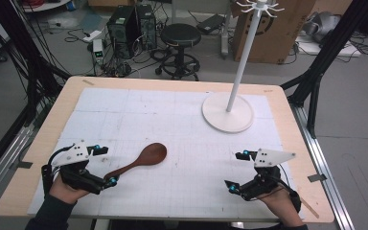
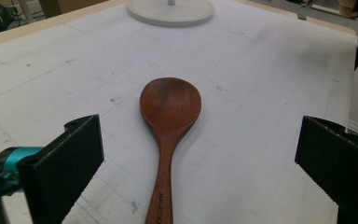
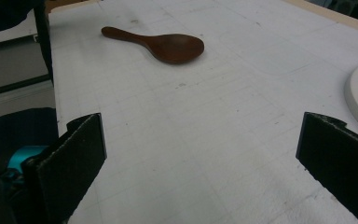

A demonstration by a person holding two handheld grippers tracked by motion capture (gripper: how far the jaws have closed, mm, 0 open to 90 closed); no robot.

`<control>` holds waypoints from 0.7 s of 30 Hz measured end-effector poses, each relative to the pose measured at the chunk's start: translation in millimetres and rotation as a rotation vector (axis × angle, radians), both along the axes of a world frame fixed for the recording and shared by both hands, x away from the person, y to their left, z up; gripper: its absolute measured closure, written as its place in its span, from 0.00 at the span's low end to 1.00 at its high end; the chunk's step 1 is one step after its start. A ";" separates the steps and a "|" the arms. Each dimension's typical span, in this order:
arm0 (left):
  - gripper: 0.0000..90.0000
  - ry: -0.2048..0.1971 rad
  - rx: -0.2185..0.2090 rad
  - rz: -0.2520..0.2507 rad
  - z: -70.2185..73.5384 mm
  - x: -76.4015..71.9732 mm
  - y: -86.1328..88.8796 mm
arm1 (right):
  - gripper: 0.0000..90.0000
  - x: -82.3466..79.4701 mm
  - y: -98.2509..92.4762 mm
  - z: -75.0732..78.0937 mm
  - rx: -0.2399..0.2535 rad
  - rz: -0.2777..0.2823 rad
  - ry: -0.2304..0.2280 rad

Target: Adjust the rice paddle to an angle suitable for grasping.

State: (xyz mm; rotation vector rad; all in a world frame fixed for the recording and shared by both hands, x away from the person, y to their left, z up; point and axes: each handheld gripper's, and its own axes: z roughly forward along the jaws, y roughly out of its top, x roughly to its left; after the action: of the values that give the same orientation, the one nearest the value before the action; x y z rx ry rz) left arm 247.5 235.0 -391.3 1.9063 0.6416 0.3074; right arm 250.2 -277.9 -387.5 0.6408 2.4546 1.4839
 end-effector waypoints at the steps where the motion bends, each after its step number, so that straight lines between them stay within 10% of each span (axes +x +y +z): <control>1: 0.02 0.002 0.000 0.002 -0.2 0.5 -0.1 | 0.00 0.0 -0.9 -0.1 -0.001 -0.004 0.000; 12: 0.02 0.027 -0.007 -0.009 0.0 8.5 1.4 | 0.00 -1.6 -5.8 -0.2 -0.004 -0.012 0.002; 21: 0.02 0.054 0.107 0.010 4.3 15.8 3.9 | 0.00 -1.0 -5.5 1.2 -0.004 -0.006 0.001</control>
State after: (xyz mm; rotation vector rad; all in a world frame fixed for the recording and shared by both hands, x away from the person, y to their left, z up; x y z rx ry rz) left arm 263.3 238.9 -387.0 2.0199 0.6831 0.3026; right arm 249.2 -283.3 -386.3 0.6476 2.4538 1.4761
